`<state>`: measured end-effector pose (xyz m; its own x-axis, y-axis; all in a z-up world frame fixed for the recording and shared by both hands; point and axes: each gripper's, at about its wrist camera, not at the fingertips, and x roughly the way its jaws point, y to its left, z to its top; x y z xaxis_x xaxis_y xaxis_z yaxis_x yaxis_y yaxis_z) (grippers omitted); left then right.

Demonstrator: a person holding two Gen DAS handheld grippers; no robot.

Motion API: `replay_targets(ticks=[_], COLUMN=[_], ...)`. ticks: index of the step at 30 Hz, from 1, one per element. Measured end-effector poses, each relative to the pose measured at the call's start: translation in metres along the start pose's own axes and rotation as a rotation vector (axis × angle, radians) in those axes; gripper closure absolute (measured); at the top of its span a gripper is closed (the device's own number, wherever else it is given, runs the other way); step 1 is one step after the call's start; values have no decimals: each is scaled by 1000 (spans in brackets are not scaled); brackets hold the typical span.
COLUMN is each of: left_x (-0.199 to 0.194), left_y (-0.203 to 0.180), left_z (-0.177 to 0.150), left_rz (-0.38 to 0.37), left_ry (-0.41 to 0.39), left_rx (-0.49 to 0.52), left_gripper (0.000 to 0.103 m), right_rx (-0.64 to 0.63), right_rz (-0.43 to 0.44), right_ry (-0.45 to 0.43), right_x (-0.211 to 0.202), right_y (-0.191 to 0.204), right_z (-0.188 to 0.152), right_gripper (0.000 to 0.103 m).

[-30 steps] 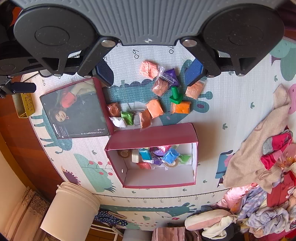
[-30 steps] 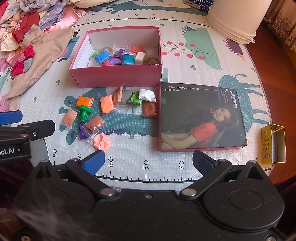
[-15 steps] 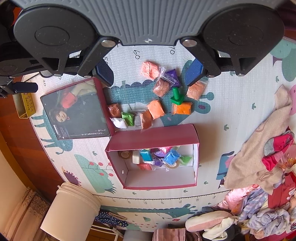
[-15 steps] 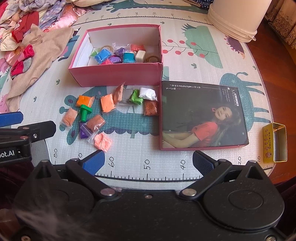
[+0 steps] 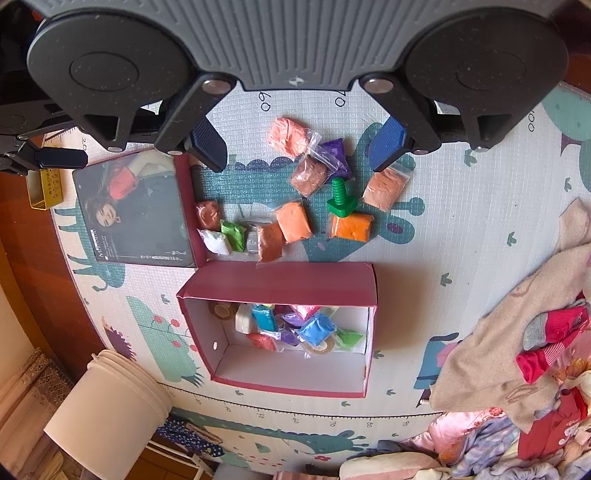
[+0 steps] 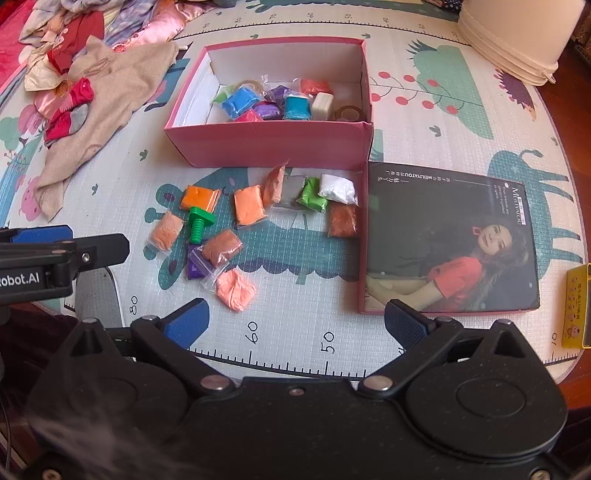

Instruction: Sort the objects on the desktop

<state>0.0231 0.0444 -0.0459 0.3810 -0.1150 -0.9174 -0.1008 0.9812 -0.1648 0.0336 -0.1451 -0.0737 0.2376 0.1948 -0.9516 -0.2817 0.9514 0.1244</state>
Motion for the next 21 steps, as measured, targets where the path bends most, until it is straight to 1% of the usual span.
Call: replay_targets(ticks=[3, 5, 9, 12, 16, 19, 21], left_x=[12, 20, 38, 51, 72, 82, 85], left_y=[16, 23, 34, 39, 39, 40, 40], left_z=[0, -2, -6, -9, -12, -11, -8], left_rz=[-15, -16, -42, -35, -13, -11, -1], left_ry=[12, 24, 57, 80, 143, 165, 163], left_rx=[-52, -76, -125, -124, -107, -115, -115], left_gripper=[19, 19, 19, 19, 19, 19, 19], right_rx=[-44, -73, -132, -212, -302, -386, -439], right_rz=[9, 14, 26, 41, 53, 39, 32], right_ry=[14, 24, 42, 5, 31, 56, 75], right_x=[17, 28, 51, 59, 81, 97, 108], right_y=[8, 13, 23, 33, 44, 55, 63], right_z=[-1, -1, -2, -2, -3, -6, -9], right_gripper=[1, 1, 1, 1, 1, 1, 1])
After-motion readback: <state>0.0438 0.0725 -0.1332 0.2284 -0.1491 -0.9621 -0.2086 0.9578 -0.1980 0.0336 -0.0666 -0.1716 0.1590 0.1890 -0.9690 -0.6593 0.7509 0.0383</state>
